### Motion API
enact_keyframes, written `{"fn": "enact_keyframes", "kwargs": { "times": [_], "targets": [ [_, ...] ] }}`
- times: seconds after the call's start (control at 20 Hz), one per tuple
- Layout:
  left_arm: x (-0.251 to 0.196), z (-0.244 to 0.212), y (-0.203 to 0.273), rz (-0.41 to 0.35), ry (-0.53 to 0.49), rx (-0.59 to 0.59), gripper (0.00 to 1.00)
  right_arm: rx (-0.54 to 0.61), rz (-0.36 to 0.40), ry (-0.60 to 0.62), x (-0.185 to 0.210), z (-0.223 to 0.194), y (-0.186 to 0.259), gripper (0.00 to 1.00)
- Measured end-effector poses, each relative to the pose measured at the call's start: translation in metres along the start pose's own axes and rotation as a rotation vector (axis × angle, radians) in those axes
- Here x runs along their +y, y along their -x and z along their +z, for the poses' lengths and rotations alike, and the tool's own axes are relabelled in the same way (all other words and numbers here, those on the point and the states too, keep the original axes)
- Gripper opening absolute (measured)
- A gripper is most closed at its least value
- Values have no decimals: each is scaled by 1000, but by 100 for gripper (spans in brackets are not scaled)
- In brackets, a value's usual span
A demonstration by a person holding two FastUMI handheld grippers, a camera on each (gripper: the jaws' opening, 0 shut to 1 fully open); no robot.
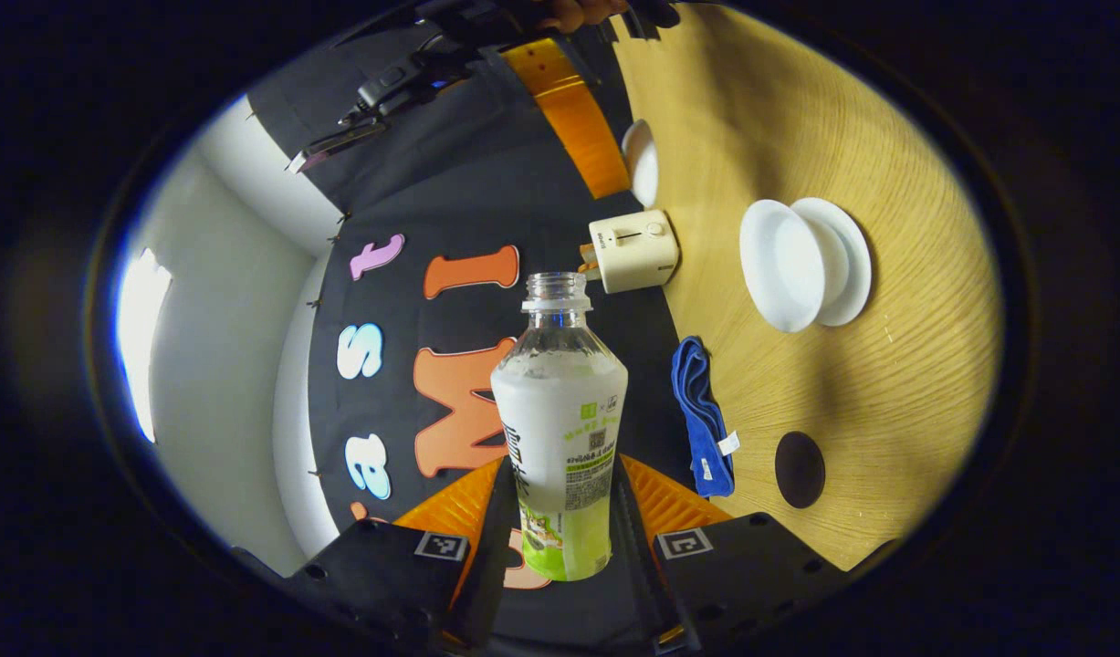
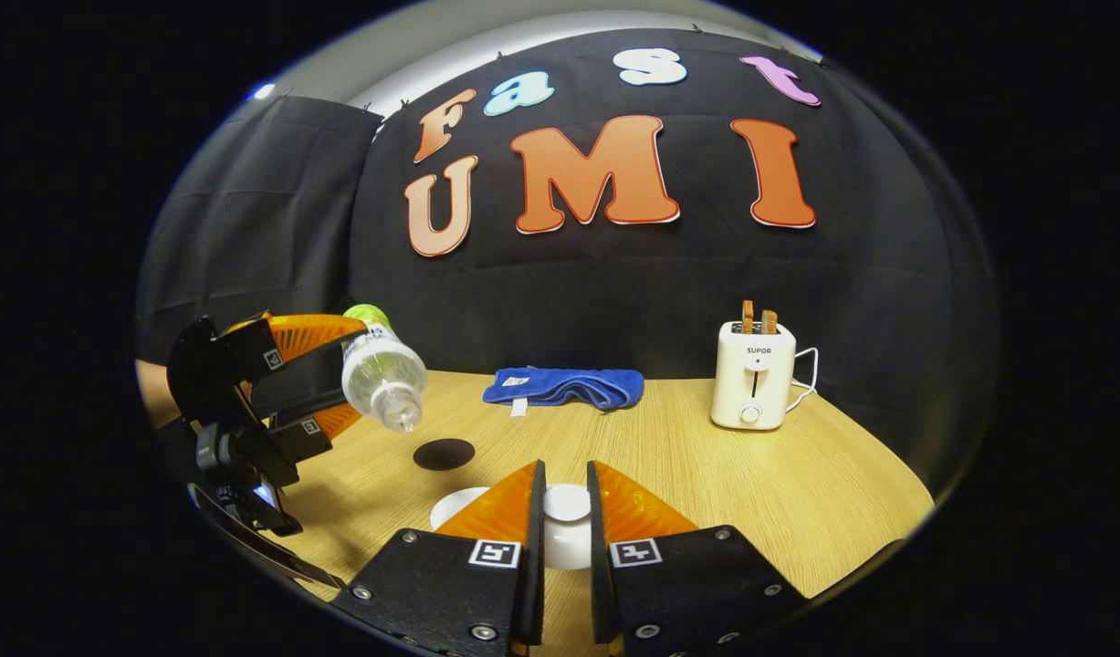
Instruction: Open the teacup lid with one hand, grasp the water bottle and pour water into the teacup with the other hand; after pouring, place the water bottle on the coaster and then close the teacup lid.
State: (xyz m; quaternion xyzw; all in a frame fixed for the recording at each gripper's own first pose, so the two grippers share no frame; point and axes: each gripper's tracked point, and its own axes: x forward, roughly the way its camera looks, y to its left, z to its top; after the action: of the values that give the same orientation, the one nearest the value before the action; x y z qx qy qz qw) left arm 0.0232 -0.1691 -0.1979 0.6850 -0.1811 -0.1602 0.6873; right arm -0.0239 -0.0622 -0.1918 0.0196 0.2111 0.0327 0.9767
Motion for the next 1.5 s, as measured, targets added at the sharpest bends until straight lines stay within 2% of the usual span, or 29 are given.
{"fn": "enact_keyframes", "kwargs": {
  "times": [0.1,0.4,0.45,0.5,0.7,0.9,1.15,1.2,1.25,1.4,1.5],
  "targets": [
    [20,-10,-3,53,74,16,61,1,2,-5,1,1,-2,22],
    [44,-42,-5,192,362,110,58,-4,15,-6,8,3,-3,21],
    [47,-43,-4,211,418,114,60,-5,10,-5,7,2,-3,22],
    [42,-42,-2,227,474,128,58,-1,13,-4,7,1,-4,22],
    [48,-62,-4,279,721,202,60,1,10,-13,7,1,-4,22],
    [48,-78,-20,270,961,252,60,0,18,-7,11,0,-5,22],
    [33,-101,-35,232,1365,327,60,3,24,-7,14,-2,-5,22],
    [29,-106,-38,221,1437,336,58,2,24,-8,14,-1,-5,22],
    [16,-110,-37,215,1503,346,60,4,26,-9,15,-2,-5,22],
    [8,-113,-48,175,1638,377,58,5,26,-10,15,-2,-5,22],
    [-8,-117,-56,128,1673,400,58,8,30,-7,16,-3,-6,22]
  ]
}}
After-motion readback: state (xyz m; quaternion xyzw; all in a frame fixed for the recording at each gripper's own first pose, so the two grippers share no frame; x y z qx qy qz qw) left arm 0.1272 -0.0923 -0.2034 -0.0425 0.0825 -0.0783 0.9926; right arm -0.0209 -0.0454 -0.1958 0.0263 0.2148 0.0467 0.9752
